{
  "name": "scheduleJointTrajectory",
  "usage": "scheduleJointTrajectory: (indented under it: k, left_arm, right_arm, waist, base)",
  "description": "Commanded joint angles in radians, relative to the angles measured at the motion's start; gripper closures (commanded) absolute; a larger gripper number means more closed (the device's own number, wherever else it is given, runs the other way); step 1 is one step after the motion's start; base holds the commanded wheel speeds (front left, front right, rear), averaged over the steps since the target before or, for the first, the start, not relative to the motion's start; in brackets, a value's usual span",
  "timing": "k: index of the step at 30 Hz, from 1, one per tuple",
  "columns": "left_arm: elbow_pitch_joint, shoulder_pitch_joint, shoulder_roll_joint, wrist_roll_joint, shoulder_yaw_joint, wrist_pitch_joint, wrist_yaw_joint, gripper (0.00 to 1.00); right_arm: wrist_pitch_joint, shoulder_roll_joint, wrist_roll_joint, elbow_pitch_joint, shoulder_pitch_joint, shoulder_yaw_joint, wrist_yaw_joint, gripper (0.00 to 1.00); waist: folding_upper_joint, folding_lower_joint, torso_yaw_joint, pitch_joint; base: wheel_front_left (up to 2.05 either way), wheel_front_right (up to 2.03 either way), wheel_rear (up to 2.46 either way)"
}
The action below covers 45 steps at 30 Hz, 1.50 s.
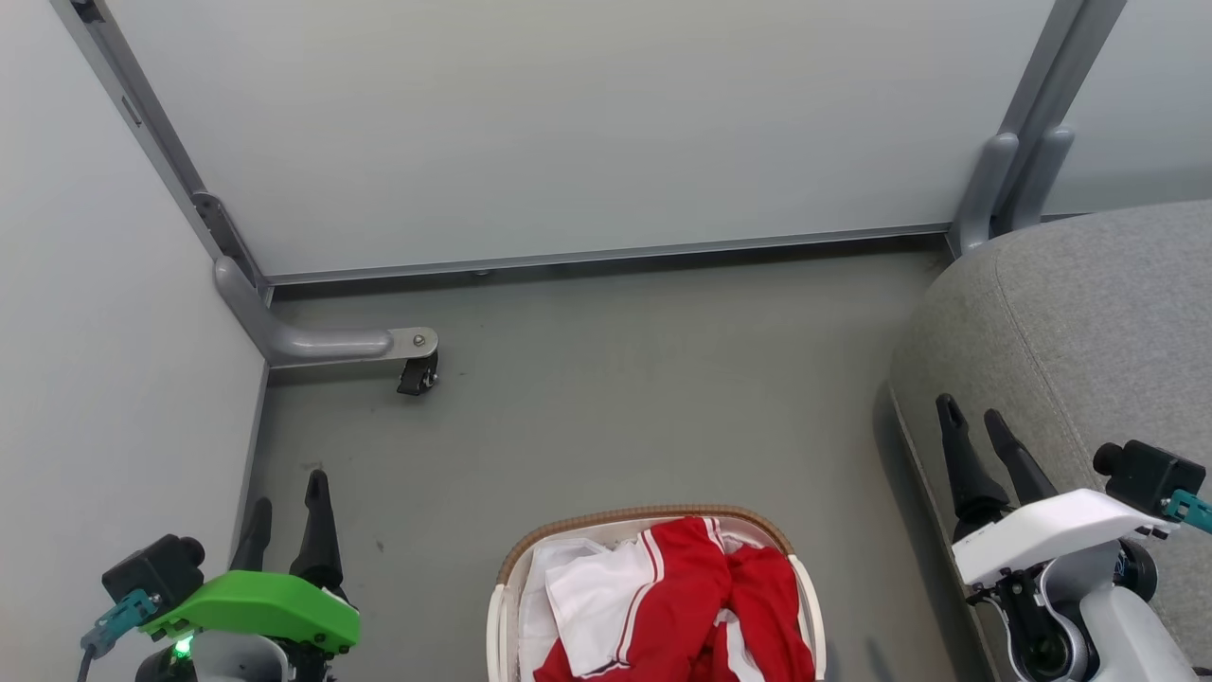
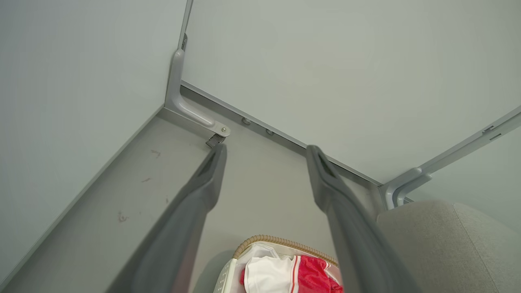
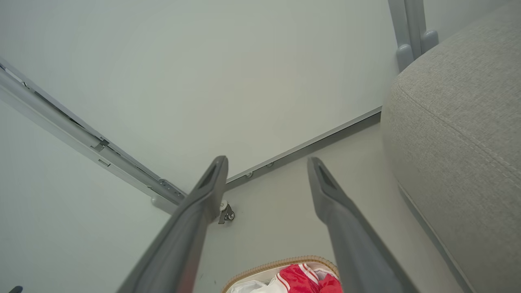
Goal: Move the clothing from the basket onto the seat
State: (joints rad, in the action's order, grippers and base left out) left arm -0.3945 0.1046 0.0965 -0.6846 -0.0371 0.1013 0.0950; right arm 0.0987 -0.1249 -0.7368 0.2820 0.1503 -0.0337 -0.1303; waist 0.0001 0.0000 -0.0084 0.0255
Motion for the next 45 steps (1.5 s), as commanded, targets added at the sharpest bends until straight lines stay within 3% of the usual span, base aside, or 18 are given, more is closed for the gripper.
scheduleJointTrajectory:
  k: [1, 28, 45]
  left_arm:
    - [0.008, 0.033, 0.012, 0.030, -0.005, 0.010, -0.006, 0.00]
    - [-0.041, 0.029, 0.029, 0.317, -0.032, 0.081, -0.023, 0.00]
    - [-0.025, -0.001, 0.003, 0.443, 0.009, 0.118, -0.019, 0.00]
  right_arm:
    - [0.013, -0.011, 0.036, -0.005, 0.024, -0.003, 0.000, 0.00]
    - [0.084, -0.031, 0.318, 0.043, 0.040, -0.030, 0.000, 0.00]
    - [0.121, -0.017, 0.458, 0.061, 0.027, -0.015, -0.001, 0.00]
  waist:
    - [-0.0001, 0.0000, 0.000, -0.001]
    - [-0.0001, 0.0000, -0.005, 0.004]
    - [-0.0001, 0.0000, -0.010, 0.003]
  base:
    - [0.00, 0.00, 0.00]
    - [0.00, 0.00, 0.00]
    - [0.00, 0.00, 0.00]
